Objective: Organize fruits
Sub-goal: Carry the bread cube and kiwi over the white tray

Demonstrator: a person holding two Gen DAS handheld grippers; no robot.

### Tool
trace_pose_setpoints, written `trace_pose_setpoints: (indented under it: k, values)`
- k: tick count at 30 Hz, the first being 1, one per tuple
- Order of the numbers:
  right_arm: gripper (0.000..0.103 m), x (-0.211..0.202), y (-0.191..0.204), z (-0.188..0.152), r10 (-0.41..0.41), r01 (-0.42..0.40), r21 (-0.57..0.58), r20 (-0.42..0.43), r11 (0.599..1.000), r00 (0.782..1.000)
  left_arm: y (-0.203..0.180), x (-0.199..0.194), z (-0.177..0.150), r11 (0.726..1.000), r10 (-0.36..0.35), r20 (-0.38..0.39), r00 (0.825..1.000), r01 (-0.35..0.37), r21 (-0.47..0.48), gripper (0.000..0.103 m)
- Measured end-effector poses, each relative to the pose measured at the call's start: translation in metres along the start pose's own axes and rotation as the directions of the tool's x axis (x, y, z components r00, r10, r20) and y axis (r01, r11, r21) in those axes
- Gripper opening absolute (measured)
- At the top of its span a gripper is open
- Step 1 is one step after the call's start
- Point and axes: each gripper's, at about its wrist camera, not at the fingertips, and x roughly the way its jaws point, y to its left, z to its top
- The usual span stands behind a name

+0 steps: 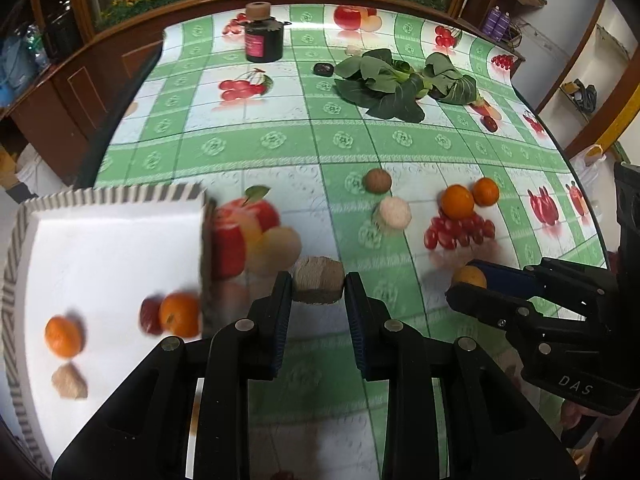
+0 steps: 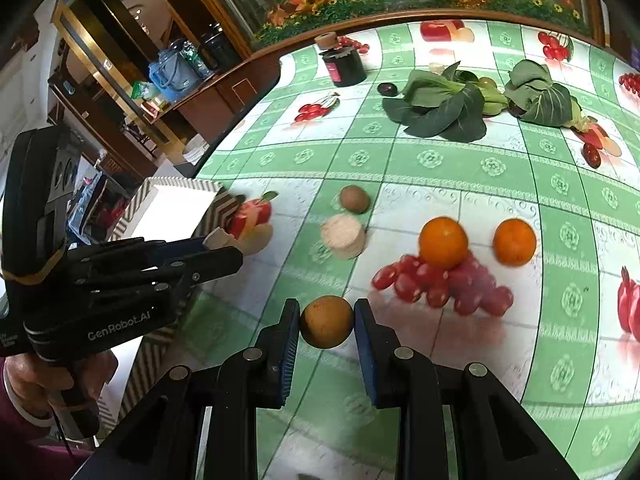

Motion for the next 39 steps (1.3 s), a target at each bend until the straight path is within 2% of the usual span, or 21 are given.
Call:
trace_pose_setpoints:
  k: [6,22,39]
  values:
    - [0.027,-0.004,0.024,-0.009,0.022,-0.022,-0.015,-0.004,1.0,1.0,0.013,-0.021,-0.021,0.999,0.034,0.018,0.999,-0.034,-0.023,0.026]
    - [0.027,0.009,0.114,-0.011,0.089,-0.092,-0.151,-0.026,0.984,0.996,0.072,-0.072,-0.062,0.989,0.125,0.075,0.989,-0.118,-0.083,0.026]
    - [0.027,0.045,0.183,-0.012,0.168,-0.195,-0.256,-0.123,0.947,0.978,0.133,-0.093,-0.102,0.974,0.171,0.047,0.984,-0.162,-0.161,0.026]
